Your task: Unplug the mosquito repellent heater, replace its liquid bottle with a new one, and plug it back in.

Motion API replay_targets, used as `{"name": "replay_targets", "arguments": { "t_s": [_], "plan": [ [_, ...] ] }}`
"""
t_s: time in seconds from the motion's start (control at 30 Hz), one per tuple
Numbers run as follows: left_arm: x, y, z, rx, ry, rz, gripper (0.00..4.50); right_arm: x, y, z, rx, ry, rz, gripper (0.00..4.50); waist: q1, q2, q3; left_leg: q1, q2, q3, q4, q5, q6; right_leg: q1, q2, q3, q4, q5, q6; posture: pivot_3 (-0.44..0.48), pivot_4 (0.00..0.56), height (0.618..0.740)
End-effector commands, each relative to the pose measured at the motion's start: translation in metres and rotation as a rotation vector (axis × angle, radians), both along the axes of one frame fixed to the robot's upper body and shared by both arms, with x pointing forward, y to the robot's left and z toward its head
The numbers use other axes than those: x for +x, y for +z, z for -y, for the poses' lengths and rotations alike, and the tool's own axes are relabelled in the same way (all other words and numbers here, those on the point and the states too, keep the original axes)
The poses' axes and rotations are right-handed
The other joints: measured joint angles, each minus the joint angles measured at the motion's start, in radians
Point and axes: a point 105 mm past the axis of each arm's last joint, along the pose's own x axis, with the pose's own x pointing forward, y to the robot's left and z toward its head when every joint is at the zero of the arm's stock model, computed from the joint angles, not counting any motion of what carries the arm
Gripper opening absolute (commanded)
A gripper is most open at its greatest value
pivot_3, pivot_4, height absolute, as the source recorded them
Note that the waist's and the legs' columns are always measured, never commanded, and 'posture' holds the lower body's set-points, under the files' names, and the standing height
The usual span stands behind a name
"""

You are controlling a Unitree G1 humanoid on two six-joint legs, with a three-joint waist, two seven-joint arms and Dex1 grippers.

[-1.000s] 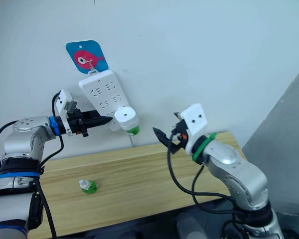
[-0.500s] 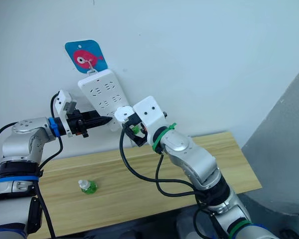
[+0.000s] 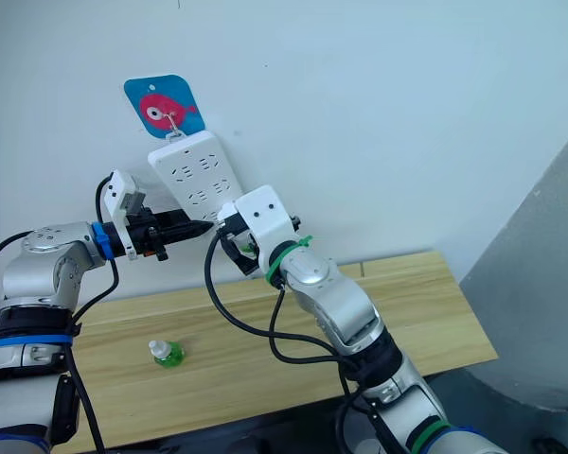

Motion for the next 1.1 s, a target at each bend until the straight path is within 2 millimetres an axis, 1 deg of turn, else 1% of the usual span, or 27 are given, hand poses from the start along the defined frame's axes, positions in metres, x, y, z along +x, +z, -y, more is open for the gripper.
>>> {"name": "replay_targets", "arguments": {
  "t_s": [0.03,0.33,0.43,0.5,0.53,0.87,0.97,1.1],
  "plan": [
    [-0.002,0.014,0.002,0.017,-0.016,0.051,1.33,0.002,0.02,-0.004,0.052,0.006,0.062,4.5,0.0,0.0,0.0,0.0,0.0,0.0,0.0,0.0,0.0,0.0,0.0,0.0,0.0,0.0,0.0,-0.265,0.113,0.74],
    [-0.002,0.014,0.003,0.019,-0.015,0.056,1.33,0.007,0.021,-0.015,0.049,0.032,0.066,4.5,0.0,0.0,0.0,0.0,0.0,-0.001,0.0,0.0,0.0,0.0,0.0,0.0,0.0,0.0,0.0,-0.249,0.107,0.74],
    [-0.002,0.014,0.003,0.02,-0.016,0.059,1.33,0.008,0.021,-0.017,0.047,0.041,0.071,3.89,0.001,0.0,0.0,0.0,0.0,-0.001,0.0,0.0,0.0,0.0,0.0,-0.001,0.0,0.0,0.0,-0.244,0.106,0.74],
    [-0.003,0.014,0.003,0.021,-0.016,0.059,1.33,0.007,0.022,-0.019,0.05,0.05,0.072,3.13,0.001,0.0,0.0,0.0,0.0,-0.001,0.0,0.0,0.0,0.0,0.0,-0.001,0.0,0.0,0.0,-0.242,0.106,0.74],
    [-0.003,0.014,0.003,0.021,-0.016,0.059,1.33,0.007,0.022,-0.019,0.053,0.055,0.073,2.94,0.001,0.0,0.0,0.0,0.0,-0.001,0.0,0.0,0.0,0.0,0.0,-0.001,0.0,0.0,0.0,-0.242,0.106,0.74],
    [0.0,0.014,0.0,0.034,0.015,0.081,1.33,0.003,0.024,-0.021,0.057,0.086,0.076,2.96,0.001,0.0,0.0,0.0,0.0,-0.001,0.0,0.0,0.0,0.0,0.0,-0.001,0.0,0.0,0.0,-0.246,0.103,0.74],
    [0.003,0.013,-0.003,0.05,0.044,0.1,1.33,0.0,0.025,-0.014,0.057,0.086,0.081,2.96,0.001,0.0,0.0,0.0,0.0,-0.001,0.0,0.0,0.0,0.0,0.0,-0.001,0.0,0.0,0.0,-0.257,0.108,0.74],
    [0.006,0.007,-0.009,0.094,0.076,0.115,1.33,-0.007,0.024,-0.003,0.015,0.086,0.115,2.96,0.005,0.001,0.0,-0.001,0.0,-0.001,0.0,0.0,0.0,0.0,-0.001,-0.001,-0.001,0.0,0.0,-0.264,0.114,0.74]
  ]
}}
